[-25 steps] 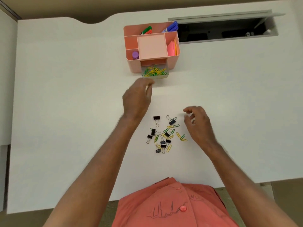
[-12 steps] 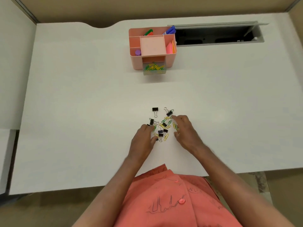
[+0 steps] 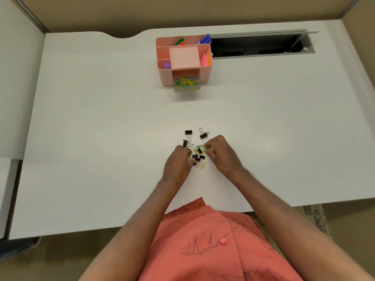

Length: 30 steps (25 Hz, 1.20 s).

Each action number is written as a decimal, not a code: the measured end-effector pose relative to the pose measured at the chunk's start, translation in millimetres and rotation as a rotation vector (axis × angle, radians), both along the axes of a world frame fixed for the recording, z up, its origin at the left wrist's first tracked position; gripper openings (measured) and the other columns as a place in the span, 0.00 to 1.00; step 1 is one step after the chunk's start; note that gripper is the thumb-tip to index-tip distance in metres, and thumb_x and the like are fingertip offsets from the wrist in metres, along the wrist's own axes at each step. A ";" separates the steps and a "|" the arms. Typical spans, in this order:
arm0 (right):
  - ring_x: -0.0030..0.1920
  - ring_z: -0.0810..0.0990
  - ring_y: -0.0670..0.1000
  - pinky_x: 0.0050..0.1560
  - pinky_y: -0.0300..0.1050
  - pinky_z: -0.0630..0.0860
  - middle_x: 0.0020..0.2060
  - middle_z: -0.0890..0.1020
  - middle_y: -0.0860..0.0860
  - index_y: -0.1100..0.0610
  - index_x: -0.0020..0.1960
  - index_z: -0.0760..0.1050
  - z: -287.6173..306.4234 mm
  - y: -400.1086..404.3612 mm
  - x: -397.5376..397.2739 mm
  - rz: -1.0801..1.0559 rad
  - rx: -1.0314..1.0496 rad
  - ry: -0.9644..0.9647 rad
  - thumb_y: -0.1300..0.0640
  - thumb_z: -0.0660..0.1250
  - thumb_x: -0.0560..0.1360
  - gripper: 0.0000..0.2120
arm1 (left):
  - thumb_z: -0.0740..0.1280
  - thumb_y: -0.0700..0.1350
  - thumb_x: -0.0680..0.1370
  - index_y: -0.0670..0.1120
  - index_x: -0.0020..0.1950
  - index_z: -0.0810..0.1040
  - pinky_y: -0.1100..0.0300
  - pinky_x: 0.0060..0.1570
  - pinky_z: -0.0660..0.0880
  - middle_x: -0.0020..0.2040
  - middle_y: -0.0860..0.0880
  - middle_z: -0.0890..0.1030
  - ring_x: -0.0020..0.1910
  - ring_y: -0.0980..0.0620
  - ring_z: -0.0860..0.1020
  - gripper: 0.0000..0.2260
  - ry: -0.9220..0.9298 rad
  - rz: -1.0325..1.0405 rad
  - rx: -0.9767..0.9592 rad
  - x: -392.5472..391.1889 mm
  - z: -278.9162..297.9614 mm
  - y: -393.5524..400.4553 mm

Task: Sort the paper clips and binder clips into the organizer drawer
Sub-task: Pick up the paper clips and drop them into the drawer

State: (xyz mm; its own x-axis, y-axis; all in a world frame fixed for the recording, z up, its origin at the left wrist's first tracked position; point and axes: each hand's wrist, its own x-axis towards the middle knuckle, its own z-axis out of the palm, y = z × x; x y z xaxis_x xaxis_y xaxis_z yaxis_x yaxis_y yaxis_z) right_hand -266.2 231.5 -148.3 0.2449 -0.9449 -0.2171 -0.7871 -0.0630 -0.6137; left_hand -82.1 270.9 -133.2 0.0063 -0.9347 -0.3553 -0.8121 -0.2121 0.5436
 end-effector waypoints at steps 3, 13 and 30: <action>0.45 0.78 0.49 0.47 0.48 0.79 0.51 0.75 0.48 0.54 0.53 0.79 1.8 5.0 1.1 -0.027 -0.008 -0.011 0.61 0.71 0.77 0.06 | 0.73 0.47 0.77 0.47 0.65 0.76 0.55 0.54 0.74 0.60 0.49 0.75 0.56 0.48 0.77 0.18 0.073 -0.048 0.038 7.5 -0.3 3.0; 0.43 0.75 0.52 0.42 0.46 0.74 0.48 0.75 0.52 0.57 0.50 0.77 3.7 15.0 -3.7 -0.024 -0.043 0.081 0.62 0.69 0.77 0.03 | 0.70 0.41 0.79 0.45 0.64 0.77 0.56 0.54 0.74 0.59 0.46 0.75 0.54 0.47 0.77 0.14 0.040 -0.043 0.012 13.2 -2.9 7.2; 0.44 0.76 0.56 0.41 0.46 0.73 0.48 0.75 0.53 0.58 0.48 0.77 9.3 12.8 -3.1 -0.073 -0.002 0.151 0.66 0.66 0.73 0.06 | 0.60 0.32 0.77 0.43 0.53 0.75 0.51 0.41 0.73 0.49 0.44 0.77 0.44 0.41 0.77 0.09 -0.160 -0.014 -0.058 1.8 0.9 9.3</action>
State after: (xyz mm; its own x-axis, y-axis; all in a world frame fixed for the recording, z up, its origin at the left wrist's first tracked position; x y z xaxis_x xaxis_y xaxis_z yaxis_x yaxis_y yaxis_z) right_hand -269.3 244.3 -139.1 0.1402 -0.9594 -0.2448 -0.8729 -0.0031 -0.4879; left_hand -80.2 280.2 -132.3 0.0449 -0.9541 -0.2962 -0.8918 -0.1719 0.4184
